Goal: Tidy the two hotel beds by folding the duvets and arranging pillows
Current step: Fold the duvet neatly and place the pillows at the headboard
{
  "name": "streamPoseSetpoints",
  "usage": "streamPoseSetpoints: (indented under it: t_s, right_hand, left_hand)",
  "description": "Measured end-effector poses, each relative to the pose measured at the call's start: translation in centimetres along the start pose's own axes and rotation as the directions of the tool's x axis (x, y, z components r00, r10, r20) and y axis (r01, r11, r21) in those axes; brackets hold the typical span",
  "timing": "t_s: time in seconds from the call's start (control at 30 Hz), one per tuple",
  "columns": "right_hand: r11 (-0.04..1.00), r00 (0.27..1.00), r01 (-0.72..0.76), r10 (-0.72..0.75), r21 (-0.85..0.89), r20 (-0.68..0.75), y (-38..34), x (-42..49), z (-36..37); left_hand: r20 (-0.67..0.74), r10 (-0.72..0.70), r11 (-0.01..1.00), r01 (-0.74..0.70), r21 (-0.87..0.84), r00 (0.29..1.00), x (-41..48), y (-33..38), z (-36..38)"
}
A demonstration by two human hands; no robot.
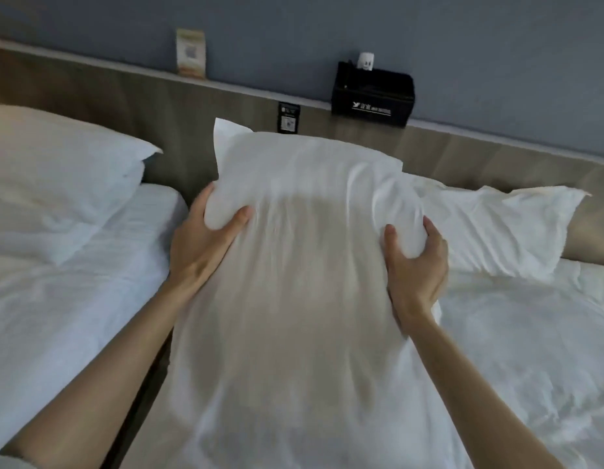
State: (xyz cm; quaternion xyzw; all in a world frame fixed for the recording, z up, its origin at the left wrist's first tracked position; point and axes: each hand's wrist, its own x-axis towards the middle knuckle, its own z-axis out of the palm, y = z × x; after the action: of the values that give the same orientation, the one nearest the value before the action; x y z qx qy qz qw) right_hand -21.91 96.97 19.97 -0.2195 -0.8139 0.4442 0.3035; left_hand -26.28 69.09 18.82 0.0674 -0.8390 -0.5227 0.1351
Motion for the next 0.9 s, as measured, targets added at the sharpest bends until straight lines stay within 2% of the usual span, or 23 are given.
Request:
streamPoseSetpoints:
  t_s: [0.17, 0.33, 0.53, 0.67, 0.9]
  right_hand:
    - [0.991, 0.981, 0.096, -0.111, 0.096, 0.158, -8.6, -3.2, 11.8]
    - [0.966, 0.931, 0.164, -0.218, 0.197, 0.294, -16.8, -8.3, 24.3]
    - [0.940, 0.855, 0.237, -0.322, 0.247, 0.407, -26.0, -14.7, 36.6]
    - [0.914, 0.787, 0.300, -0.399, 0.273, 0.470, -30.6, -17.6, 42.7]
    - [0.860, 0.676, 0.379, -0.510, 0.342, 0.533, -36.6, -19.1, 51.2]
  left_hand:
    - [-0.212, -0.064, 0.997, 0.070, 0.020, 0.975, 3.9, -4.6, -12.1]
    - [-0.369, -0.039, 0.994, 0.074, 0.081, 0.929, 7.9, -9.9, -24.7]
    - [-0.508, -0.132, 0.960, 0.238, 0.148, 0.851, 11.5, -15.1, -37.5]
    - [-0.576, -0.179, 0.948, 0.296, 0.115, 0.798, 12.5, -17.9, -43.0]
    - [-0.658, -0.180, 0.935, 0.335, 0.117, 0.731, 14.9, -21.0, -47.9]
